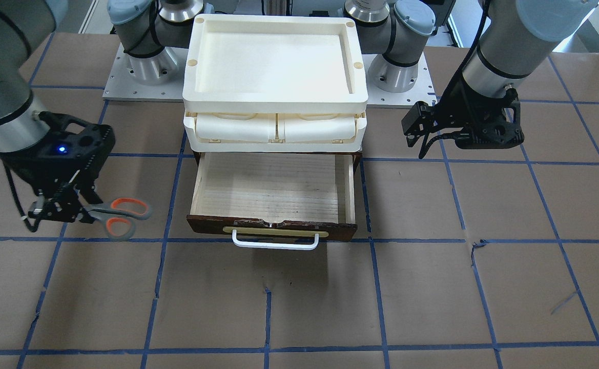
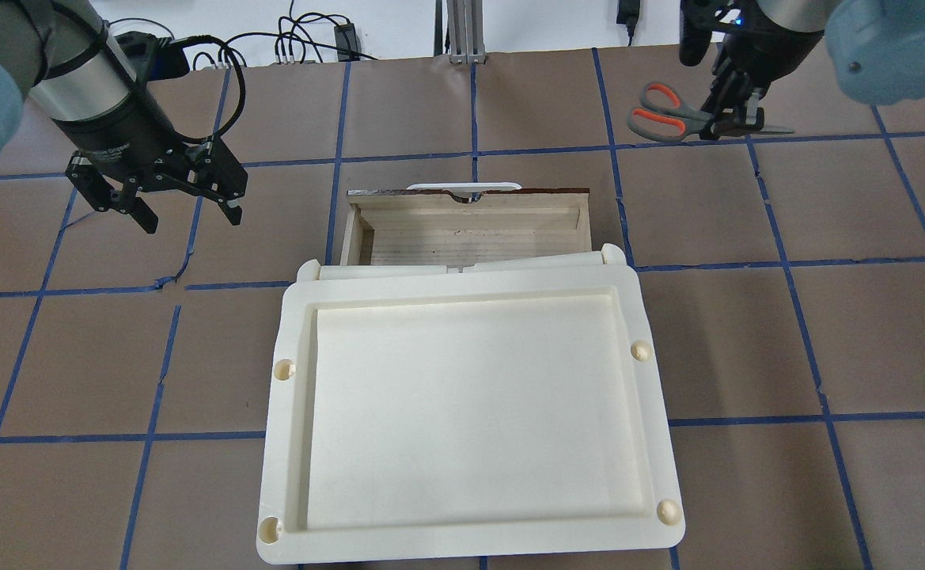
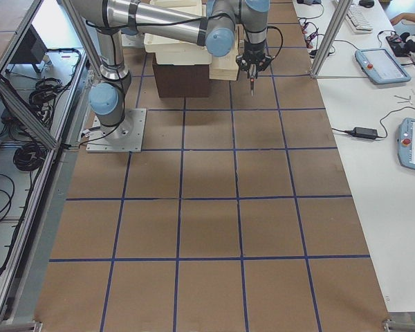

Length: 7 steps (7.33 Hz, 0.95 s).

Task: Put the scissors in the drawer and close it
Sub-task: 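Carry the held scissors with the right gripper over the open drawer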

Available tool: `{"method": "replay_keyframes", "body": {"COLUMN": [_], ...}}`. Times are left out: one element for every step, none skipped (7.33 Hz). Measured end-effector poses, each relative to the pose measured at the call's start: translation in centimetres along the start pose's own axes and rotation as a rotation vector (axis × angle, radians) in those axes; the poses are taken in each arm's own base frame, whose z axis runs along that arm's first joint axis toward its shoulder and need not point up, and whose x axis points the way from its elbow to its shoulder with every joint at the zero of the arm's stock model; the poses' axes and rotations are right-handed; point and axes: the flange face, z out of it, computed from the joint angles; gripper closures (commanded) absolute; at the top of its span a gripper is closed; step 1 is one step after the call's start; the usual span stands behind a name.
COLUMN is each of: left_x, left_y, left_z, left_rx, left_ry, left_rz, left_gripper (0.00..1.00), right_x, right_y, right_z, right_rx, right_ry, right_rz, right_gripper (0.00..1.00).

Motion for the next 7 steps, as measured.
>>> {"method": "replay_keyframes", "body": {"left_x": [0.0, 0.0, 0.0, 0.0, 0.0, 0.0, 0.0], "left_y": [0.0, 0.0, 0.0, 0.0, 0.0, 0.0, 0.0], "left_z": [0.0, 0.0, 0.0, 0.0, 0.0, 0.0, 0.0], "left_rx": [0.001, 0.001, 0.000, 0.000, 0.000, 0.000, -0.001], "left_ry": [0.000, 0.000, 0.000, 0.000, 0.000, 0.000, 0.000], "left_rz": [0.001, 0.002, 0.003, 0.004, 0.003, 0.002, 0.003], "left_gripper": [0.00, 0.00, 0.00, 0.00, 0.00, 0.00, 0.00], "right_x": [-1.7, -3.5, -5.0, -6.2, -7.2, -7.3, -7.1], "right_y": [-4.8, -9.2, -12.9, -16.1, -19.0, -21.0, -22.2], "right_z": [0.1, 0.5, 1.3, 2.2, 2.9, 3.5, 4.3], "right_rx": [0.003, 0.009, 0.015, 0.015, 0.013, 0.013, 0.010], "right_ry": [-0.011, -0.022, -0.036, -0.050, -0.054, -0.055, -0.061], "right_rz": [-0.003, 0.015, 0.025, 0.005, -0.028, -0.055, -0.077], "right_gripper": [0.95, 0.94, 0.93, 0.93, 0.93, 0.92, 0.92]}}
